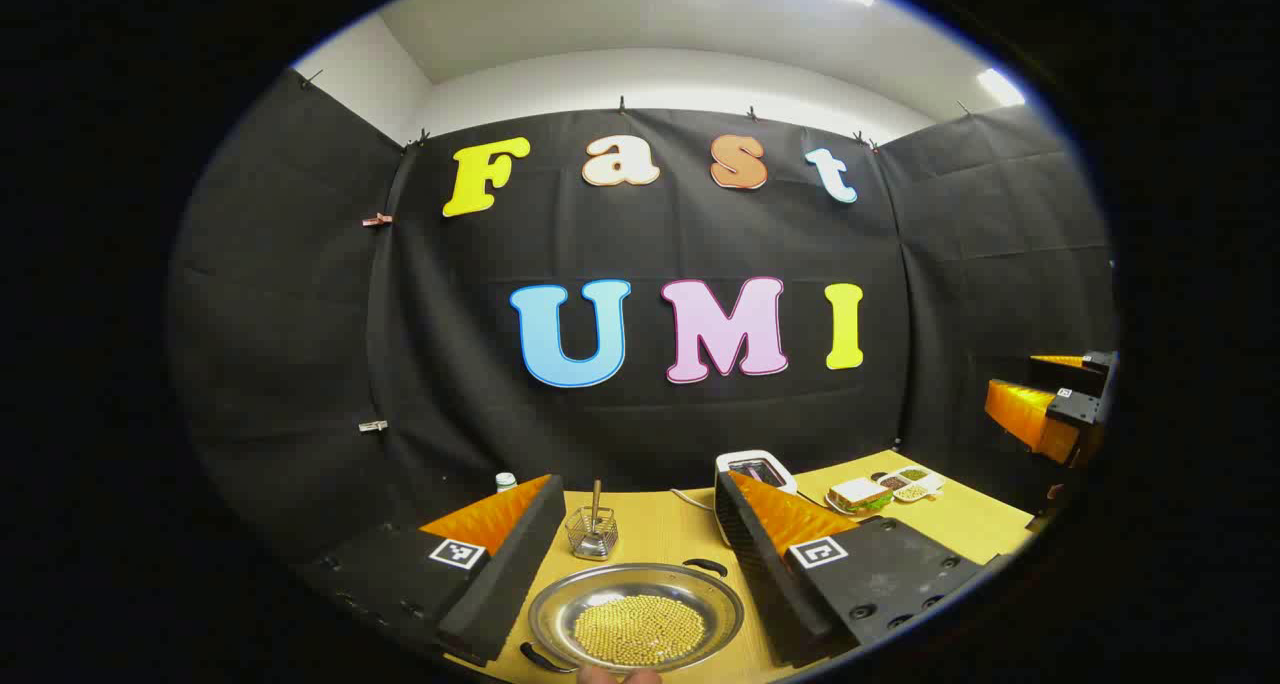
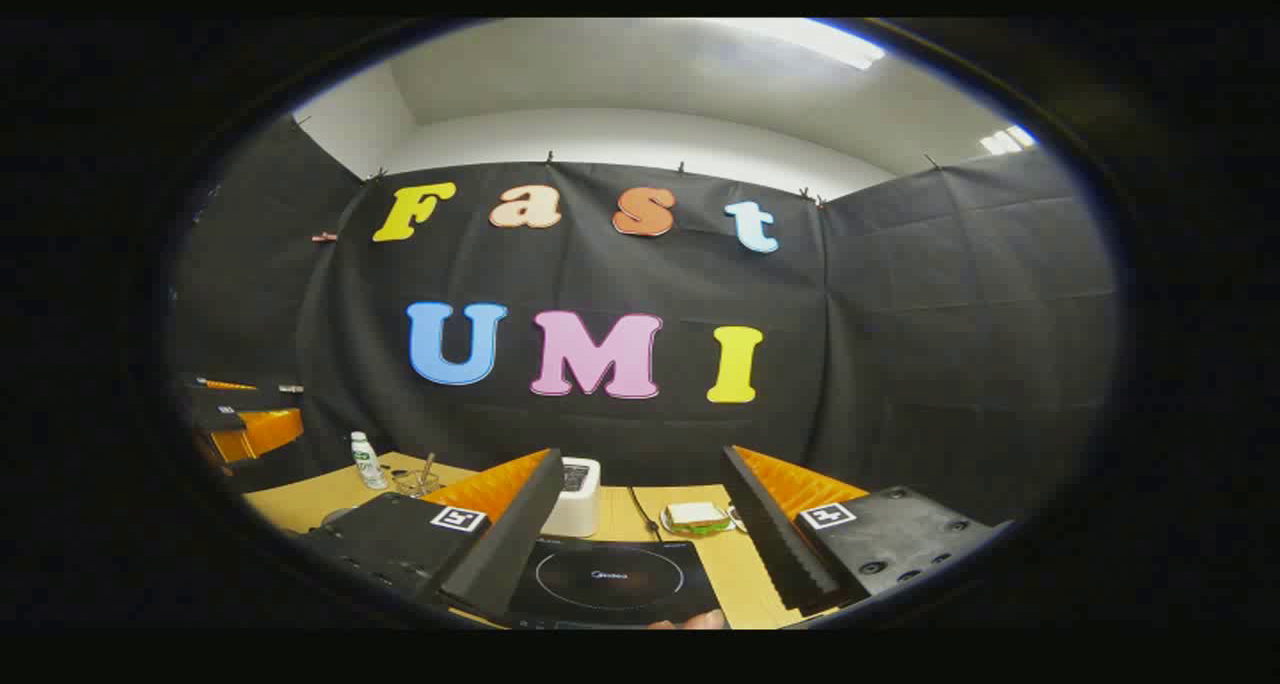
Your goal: First push the handle of the pot to place it horizontally, then grasp the pot with both hands and set it on the induction cooktop.
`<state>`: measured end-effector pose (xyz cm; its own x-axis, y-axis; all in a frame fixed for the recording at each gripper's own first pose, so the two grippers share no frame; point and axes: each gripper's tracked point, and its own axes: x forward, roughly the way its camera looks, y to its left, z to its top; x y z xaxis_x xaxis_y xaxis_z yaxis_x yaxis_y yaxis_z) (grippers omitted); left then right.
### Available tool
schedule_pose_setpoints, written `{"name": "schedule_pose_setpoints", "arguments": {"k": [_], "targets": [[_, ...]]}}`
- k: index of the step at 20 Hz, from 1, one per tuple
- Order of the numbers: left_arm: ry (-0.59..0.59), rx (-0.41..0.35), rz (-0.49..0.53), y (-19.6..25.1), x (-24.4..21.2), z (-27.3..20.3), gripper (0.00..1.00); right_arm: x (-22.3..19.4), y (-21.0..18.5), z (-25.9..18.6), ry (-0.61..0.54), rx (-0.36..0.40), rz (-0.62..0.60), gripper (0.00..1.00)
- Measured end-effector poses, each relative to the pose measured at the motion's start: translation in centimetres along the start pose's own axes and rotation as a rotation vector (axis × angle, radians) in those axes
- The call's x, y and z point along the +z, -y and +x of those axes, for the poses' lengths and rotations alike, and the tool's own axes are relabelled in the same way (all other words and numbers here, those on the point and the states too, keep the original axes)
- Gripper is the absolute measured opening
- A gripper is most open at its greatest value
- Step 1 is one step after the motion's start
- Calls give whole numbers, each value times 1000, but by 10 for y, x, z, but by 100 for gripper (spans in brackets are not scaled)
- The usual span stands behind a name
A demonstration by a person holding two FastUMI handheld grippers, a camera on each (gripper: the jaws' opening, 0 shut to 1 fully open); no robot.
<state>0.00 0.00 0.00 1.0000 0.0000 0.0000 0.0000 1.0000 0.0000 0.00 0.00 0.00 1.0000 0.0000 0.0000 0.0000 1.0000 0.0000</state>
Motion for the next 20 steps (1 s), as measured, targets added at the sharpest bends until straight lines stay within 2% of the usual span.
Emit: {"name": "schedule_pose_setpoints", "arguments": {"k": [12,20], "targets": [[28,17,-25,-11,22,0,94,3,-2,-2,-9,5,2,98],[6,24,-59,-19,11,-7,94,1,-5,-7,-16,19,2,98]]}}
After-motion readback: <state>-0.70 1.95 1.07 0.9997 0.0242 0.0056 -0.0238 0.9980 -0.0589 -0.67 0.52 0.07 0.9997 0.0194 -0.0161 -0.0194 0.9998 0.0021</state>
